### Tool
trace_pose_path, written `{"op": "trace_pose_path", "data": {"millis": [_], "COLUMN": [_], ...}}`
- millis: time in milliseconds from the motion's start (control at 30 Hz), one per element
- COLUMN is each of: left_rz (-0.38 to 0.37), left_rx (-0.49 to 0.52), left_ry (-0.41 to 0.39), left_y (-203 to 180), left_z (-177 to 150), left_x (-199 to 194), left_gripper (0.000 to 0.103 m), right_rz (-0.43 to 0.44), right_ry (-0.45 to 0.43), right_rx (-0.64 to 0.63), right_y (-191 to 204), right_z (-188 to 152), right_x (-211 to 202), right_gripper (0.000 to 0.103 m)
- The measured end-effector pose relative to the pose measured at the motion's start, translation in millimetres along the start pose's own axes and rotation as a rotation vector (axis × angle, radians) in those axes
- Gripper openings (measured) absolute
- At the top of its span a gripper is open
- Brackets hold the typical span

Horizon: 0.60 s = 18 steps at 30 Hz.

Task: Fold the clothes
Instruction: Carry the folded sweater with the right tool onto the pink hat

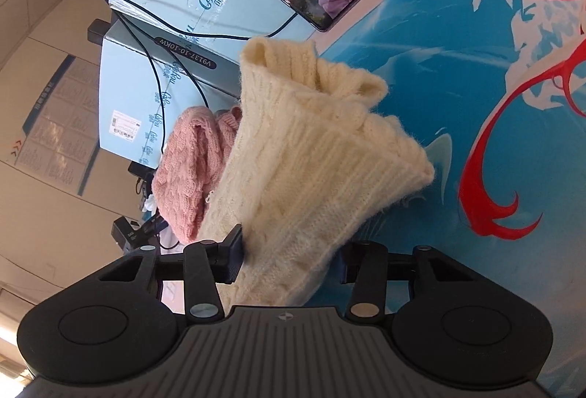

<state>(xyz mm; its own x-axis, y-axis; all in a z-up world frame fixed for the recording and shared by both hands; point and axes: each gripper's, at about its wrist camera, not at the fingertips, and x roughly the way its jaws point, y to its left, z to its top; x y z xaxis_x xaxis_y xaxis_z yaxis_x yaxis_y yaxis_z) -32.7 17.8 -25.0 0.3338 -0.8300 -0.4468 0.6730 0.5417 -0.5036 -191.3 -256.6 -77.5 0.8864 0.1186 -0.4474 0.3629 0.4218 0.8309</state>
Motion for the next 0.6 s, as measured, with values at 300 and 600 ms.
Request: {"op": "trace_pose_path", "data": {"millis": [300,600], "left_rz": [-0.014,-0.047], "left_rx": [-0.032,-0.073], "left_ry": [-0.168,-0.442], "left_y": [6,31], "left_z": [14,39], "left_x": [-27,-66], "left_gripper": [0.094,0.076], "right_rz": [0.198,0.356], "right_ry": [-0.017,0.003], "right_rx": [-0.031,-0.102], "right_y": [24,74], "right_z": [5,13], "right_x": [-3,28], "right_gripper": [0.036,0.035]}}
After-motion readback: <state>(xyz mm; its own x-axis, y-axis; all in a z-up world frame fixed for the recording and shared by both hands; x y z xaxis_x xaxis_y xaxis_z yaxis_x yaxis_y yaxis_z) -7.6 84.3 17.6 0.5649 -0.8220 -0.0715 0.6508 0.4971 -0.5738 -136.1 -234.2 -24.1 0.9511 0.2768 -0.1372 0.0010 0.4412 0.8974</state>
